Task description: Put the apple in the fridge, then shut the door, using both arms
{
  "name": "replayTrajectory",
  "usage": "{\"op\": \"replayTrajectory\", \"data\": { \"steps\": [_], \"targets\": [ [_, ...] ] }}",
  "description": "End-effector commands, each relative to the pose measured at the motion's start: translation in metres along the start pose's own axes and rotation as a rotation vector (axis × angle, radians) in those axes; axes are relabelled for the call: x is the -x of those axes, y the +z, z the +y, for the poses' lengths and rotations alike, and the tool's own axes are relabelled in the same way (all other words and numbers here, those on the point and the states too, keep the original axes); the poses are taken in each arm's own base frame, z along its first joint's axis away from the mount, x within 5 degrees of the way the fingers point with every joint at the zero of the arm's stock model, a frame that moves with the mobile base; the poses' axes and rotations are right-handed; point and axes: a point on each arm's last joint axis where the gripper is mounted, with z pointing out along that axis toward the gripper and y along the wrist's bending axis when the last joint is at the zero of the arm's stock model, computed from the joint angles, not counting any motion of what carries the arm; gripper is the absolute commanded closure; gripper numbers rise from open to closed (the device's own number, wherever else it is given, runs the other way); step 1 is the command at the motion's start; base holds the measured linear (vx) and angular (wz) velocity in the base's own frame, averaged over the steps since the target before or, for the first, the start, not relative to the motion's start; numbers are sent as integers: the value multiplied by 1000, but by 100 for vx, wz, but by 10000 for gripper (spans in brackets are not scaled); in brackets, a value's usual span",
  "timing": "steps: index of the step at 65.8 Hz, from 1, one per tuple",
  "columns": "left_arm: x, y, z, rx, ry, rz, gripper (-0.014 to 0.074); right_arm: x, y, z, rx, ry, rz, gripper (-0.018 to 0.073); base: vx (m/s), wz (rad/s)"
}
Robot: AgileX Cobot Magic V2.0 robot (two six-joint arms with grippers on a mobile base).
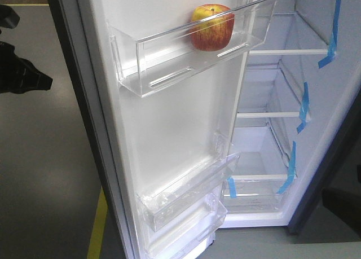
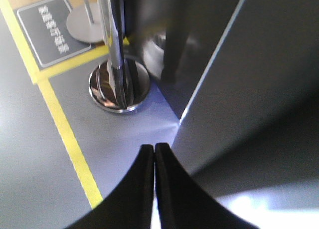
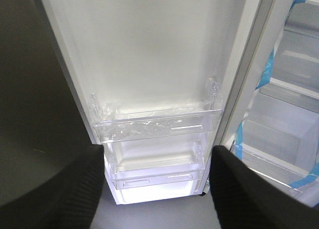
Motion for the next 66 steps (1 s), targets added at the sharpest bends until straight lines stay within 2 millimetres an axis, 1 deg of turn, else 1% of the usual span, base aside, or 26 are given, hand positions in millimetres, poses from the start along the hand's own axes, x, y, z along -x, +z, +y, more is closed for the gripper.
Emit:
{"op": "replayTrajectory", "data": {
  "steps": [1,15,26,37,47,56,66],
  "targets": [
    [29,-16,-5,-25,-4,-113,602,13,-5,0,-4,-5,-89,125,0,0],
    [55,-2,2,-108,-11,-122,602,13,-5,0,-5,-5,-90,125,0,0],
    [68,9,2,-214,-43,-130,602,13,-5,0,-5,-5,-90,125,0,0],
    [72,16,-2,-318,-53,-147,602,13,-5,0,-5,-5,-90,125,0,0],
    [73,14,-8,-381,-44,-169,602,13,-5,0,-5,-5,-90,125,0,0],
    [74,13,-18,-456,-27,-173,602,13,-5,0,-5,-5,-90,125,0,0],
    [76,18,-35,-490,1,-160,602,13,-5,0,-5,-5,-90,125,0,0]
  ]
}}
